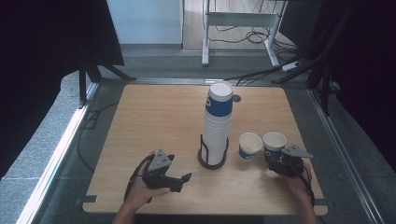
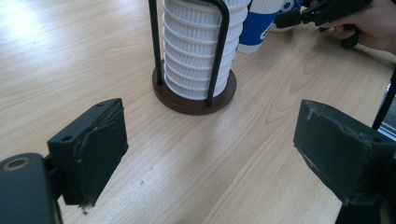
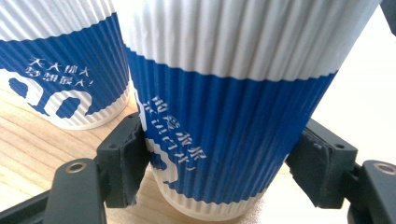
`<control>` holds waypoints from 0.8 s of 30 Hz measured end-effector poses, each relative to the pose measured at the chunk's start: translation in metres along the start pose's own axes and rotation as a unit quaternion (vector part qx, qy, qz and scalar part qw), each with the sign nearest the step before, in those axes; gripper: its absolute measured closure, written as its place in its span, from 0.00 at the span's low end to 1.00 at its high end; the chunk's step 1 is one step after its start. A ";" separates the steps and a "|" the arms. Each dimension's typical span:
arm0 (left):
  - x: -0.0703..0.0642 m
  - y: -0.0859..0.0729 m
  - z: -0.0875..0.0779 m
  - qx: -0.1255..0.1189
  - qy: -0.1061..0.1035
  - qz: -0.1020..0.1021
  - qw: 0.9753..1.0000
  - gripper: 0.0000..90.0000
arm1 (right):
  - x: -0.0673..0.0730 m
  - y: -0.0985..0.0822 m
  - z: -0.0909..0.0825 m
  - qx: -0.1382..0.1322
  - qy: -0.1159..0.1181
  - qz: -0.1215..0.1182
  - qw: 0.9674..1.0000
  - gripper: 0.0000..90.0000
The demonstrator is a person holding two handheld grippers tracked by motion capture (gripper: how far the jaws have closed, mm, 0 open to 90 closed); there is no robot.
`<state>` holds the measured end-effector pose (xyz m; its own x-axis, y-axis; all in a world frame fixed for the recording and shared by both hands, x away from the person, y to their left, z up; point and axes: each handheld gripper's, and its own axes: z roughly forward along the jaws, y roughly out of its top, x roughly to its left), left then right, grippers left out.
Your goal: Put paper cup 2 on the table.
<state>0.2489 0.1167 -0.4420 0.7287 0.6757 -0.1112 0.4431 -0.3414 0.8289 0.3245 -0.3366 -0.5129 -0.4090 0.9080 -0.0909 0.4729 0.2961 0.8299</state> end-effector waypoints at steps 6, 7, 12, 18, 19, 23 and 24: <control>0.001 0.000 -0.002 -0.001 -0.001 -0.001 1.000 0.11 | 0.002 0.000 0.001 0.011 -0.013 -0.011 1.000 0.28; 0.001 0.000 -0.002 -0.001 -0.001 -0.001 1.000 0.11 | 0.002 0.000 0.002 0.014 -0.013 -0.013 1.000 0.26; 0.001 -0.001 -0.001 0.002 0.000 -0.001 1.000 0.11 | 0.002 0.000 0.001 0.014 -0.017 -0.003 1.000 0.18; 0.002 -0.001 -0.002 0.000 0.001 -0.001 1.000 0.11 | 0.000 -0.001 -0.014 -0.022 -0.014 0.017 1.000 0.15; 0.002 -0.001 -0.003 0.000 0.002 -0.001 1.000 0.11 | -0.001 -0.001 -0.019 -0.032 -0.009 0.023 0.999 0.15; 0.004 -0.001 -0.005 -0.003 0.002 -0.003 1.000 0.11 | -0.002 0.002 -0.040 -0.063 -0.008 0.031 0.998 0.14; 0.004 -0.001 -0.005 -0.003 0.003 -0.004 1.000 0.11 | -0.002 0.004 -0.049 -0.074 -0.005 0.033 0.997 0.14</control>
<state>0.2491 0.1230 -0.4404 0.7223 0.6821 -0.1141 0.4453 -0.3325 0.8314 0.2894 -0.3518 -0.4826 -0.3730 0.9271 -0.0384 0.3777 0.1895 0.9063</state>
